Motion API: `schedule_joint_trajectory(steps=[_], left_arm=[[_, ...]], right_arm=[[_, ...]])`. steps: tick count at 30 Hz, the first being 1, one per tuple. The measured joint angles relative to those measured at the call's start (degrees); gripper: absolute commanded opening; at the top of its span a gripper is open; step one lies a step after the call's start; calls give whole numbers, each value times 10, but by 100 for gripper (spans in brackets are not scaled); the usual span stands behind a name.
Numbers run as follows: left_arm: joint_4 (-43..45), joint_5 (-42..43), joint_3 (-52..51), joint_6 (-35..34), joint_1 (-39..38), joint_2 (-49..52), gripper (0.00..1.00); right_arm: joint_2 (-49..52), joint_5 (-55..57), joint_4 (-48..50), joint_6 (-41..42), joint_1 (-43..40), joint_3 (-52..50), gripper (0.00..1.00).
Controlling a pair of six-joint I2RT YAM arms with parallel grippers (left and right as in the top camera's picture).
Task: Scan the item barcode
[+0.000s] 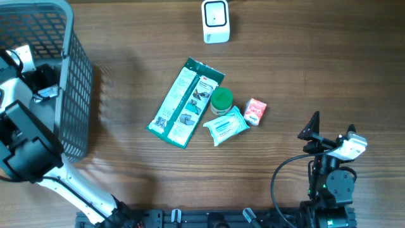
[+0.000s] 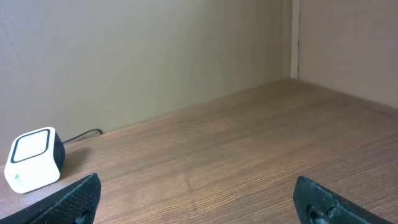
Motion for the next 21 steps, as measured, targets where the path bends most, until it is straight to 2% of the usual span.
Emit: schedule_joint_trajectory(steps=[3, 7, 10, 15, 21], left_arm=[[-15, -4, -6, -2, 0, -58, 57], [-25, -4, -5, -4, 0, -187, 58], [-33, -6, -4, -3, -3, -287, 100], [-93, -6, 1, -9, -7, -349, 100], [-117, -6, 0, -9, -7, -241, 100]], right_arm=[[0, 0, 0, 0, 0, 0, 100], [0, 0, 0, 0, 0, 0, 100], [0, 0, 0, 0, 0, 0, 100], [0, 0, 0, 0, 0, 0, 100], [0, 0, 0, 0, 0, 0, 100]])
